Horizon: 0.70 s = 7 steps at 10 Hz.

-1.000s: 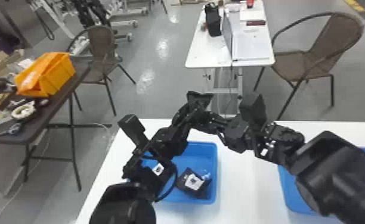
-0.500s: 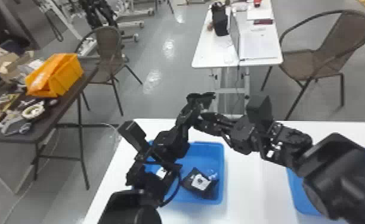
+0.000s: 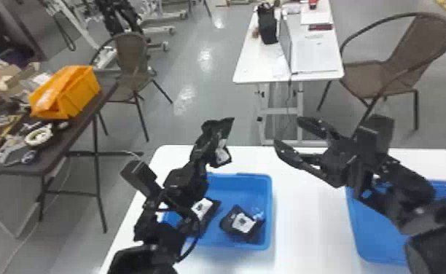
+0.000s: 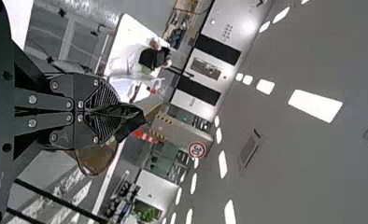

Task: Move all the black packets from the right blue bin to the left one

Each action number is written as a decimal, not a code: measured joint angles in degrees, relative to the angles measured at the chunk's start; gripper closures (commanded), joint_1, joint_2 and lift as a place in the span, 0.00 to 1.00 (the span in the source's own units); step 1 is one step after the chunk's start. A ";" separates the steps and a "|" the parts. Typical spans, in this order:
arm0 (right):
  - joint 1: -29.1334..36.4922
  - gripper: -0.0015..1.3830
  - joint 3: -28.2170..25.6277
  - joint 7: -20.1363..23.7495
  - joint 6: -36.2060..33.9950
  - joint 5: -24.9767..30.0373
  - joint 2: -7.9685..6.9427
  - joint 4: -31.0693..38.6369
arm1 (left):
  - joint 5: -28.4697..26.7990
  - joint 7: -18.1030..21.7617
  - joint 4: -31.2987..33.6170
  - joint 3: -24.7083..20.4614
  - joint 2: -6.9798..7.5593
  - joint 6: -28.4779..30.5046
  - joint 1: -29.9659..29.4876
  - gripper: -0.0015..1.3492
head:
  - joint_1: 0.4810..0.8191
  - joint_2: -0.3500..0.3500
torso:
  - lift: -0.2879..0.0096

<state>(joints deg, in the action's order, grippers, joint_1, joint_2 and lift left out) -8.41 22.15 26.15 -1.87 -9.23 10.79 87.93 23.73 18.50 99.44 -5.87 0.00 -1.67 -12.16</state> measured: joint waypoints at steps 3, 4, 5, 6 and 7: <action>8.63 0.17 -11.76 -0.50 -4.28 3.78 -2.20 6.95 | -7.12 0.03 -7.12 -3.14 0.00 -4.23 -2.22 0.90 | 0.63 0.78 | 0.97; 10.23 0.17 -13.41 -0.49 -5.17 4.13 -2.33 8.02 | -7.94 0.07 -9.71 -3.10 0.00 -4.84 -2.35 0.90 | 0.63 0.76 | 0.97; 11.10 0.17 -14.06 -0.49 -5.72 4.31 -2.35 8.50 | -8.02 0.20 -11.73 -2.99 0.00 -4.85 -2.28 0.84 | 0.63 0.75 | 0.97; 11.54 0.17 -14.21 -0.53 -5.91 4.38 -2.37 8.55 | -7.28 0.30 -13.20 -2.71 0.00 -4.49 -2.15 0.80 | 0.63 0.74 | 0.97; 11.71 0.17 -14.31 -0.57 -6.05 4.40 -2.42 8.42 | -6.41 0.32 -14.17 -2.28 0.00 -4.54 -2.01 0.61 | 0.63 0.74 | 0.97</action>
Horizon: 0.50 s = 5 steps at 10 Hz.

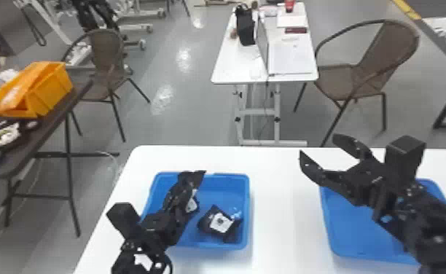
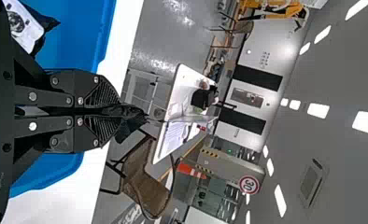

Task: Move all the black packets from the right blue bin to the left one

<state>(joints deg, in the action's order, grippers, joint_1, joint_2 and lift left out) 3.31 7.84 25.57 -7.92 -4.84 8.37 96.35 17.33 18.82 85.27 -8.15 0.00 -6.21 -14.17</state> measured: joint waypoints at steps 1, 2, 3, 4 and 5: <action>0.08 0.17 -0.14 0.00 -0.11 0.00 -0.02 -0.09 | 1.00 0.48 -0.59 0.25 0.00 0.07 0.18 0.27 | 0.63 0.73 | 0.97; 0.15 0.17 -0.32 0.00 -0.15 0.09 -0.02 -0.03 | 2.16 1.37 -0.85 0.30 0.00 0.35 0.37 0.04 | 0.63 0.72 | 0.97; 0.53 0.17 -0.69 -0.80 -0.21 0.82 -0.02 0.69 | 2.53 1.94 -0.79 0.40 0.00 -0.68 0.52 0.07 | 0.63 0.71 | 0.97; 1.74 0.17 -1.19 -3.83 -0.30 1.96 -0.03 2.33 | 1.64 1.85 -0.09 0.55 0.00 -3.29 0.53 0.12 | 0.63 0.70 | 0.97; 3.80 0.17 -1.92 -8.17 -0.46 2.45 -0.13 4.16 | -1.01 1.56 1.85 0.12 0.00 -6.03 0.25 0.13 | 0.63 0.67 | 0.97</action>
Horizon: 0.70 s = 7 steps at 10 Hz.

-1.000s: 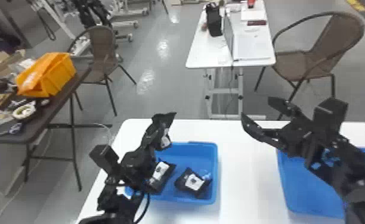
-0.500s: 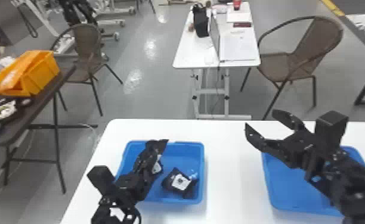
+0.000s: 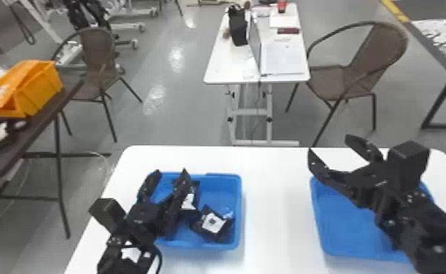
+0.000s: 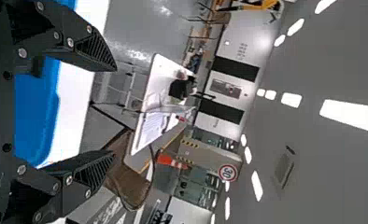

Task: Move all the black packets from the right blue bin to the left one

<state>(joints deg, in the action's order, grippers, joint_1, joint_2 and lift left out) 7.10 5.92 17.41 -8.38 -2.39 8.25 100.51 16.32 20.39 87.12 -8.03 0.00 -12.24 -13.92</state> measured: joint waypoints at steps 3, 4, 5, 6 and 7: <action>6.45 0.17 -5.52 -6.72 -3.52 -0.11 -1.11 2.41 | -11.69 -1.53 9.27 -4.89 0.00 -3.70 -2.24 0.13 | 0.63 0.63 | 0.97; 7.82 0.17 -8.17 -7.37 -5.51 0.38 -1.86 2.04 | -13.74 -3.87 11.50 -6.08 0.00 -2.91 -3.31 0.13 | 0.63 0.61 | 0.97; 8.59 0.17 -10.75 -7.49 -7.06 0.86 -2.51 0.89 | -13.52 -7.23 12.62 -6.11 0.00 -1.64 -4.53 0.13 | 0.63 0.59 | 0.97; 8.88 0.17 -13.06 -7.49 -8.15 1.07 -2.91 -0.63 | -12.32 -11.84 13.59 -4.89 0.00 0.04 -5.93 0.13 | 0.63 0.56 | 0.97; 8.88 0.17 -15.03 -7.48 -8.65 1.35 -3.03 -2.41 | -11.29 -15.63 14.03 -3.33 0.00 0.59 -7.02 0.13 | 0.63 0.54 | 0.97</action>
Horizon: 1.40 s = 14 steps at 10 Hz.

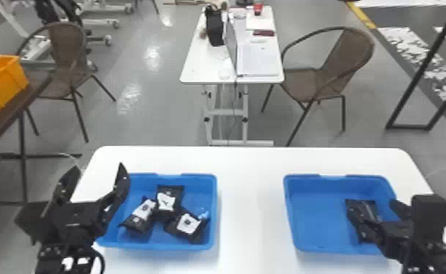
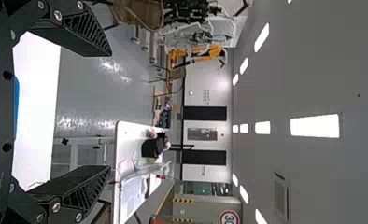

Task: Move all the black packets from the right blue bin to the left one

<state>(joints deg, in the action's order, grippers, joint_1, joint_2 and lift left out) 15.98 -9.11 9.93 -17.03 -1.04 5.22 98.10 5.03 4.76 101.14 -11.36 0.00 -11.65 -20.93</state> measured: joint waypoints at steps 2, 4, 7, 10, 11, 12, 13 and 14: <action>-0.56 0.17 -2.76 0.00 -0.36 0.67 -0.03 -3.09 | 1.73 -4.39 0.06 2.74 0.00 -0.26 -0.92 0.13 | 0.63 0.46 | 0.97; -1.15 0.17 -4.44 0.43 -0.92 1.79 0.24 -5.51 | 3.60 -4.46 -0.44 3.47 0.00 -0.59 -1.12 0.13 | 0.63 0.42 | 0.97; -5.44 0.17 -4.86 4.04 -0.35 2.39 2.31 -13.17 | 6.11 -4.27 -1.37 5.06 0.00 -0.43 -0.81 0.13 | 0.63 0.38 | 0.97; -10.44 0.17 -4.76 5.92 0.66 3.38 2.50 -20.38 | 7.88 -3.06 -2.47 5.88 0.00 -0.22 -0.22 0.13 | 0.63 0.36 | 0.97; -11.72 0.17 -4.57 5.98 0.81 3.46 2.46 -22.54 | 8.12 -2.80 -2.66 5.86 0.00 -0.21 -0.10 0.13 | 0.63 0.36 | 0.97; -12.79 0.17 -4.40 5.97 0.83 3.51 2.37 -24.59 | 8.34 -2.57 -2.80 5.83 0.00 -0.22 -0.04 0.13 | 0.63 0.37 | 0.97; -13.53 0.17 -4.35 5.90 0.81 3.55 2.21 -26.38 | 8.50 -2.28 -2.92 5.81 0.00 -0.32 0.05 0.13 | 0.63 0.37 | 0.97; -13.99 0.17 -4.34 5.83 0.68 4.05 2.00 -27.58 | 8.63 -2.13 -3.07 5.76 0.00 -0.51 0.12 0.13 | 0.63 0.37 | 0.97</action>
<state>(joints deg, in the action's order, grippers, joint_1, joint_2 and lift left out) 1.99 -13.45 15.76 -16.35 3.01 7.22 70.52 13.66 2.62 98.07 -5.61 0.00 -12.17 -20.82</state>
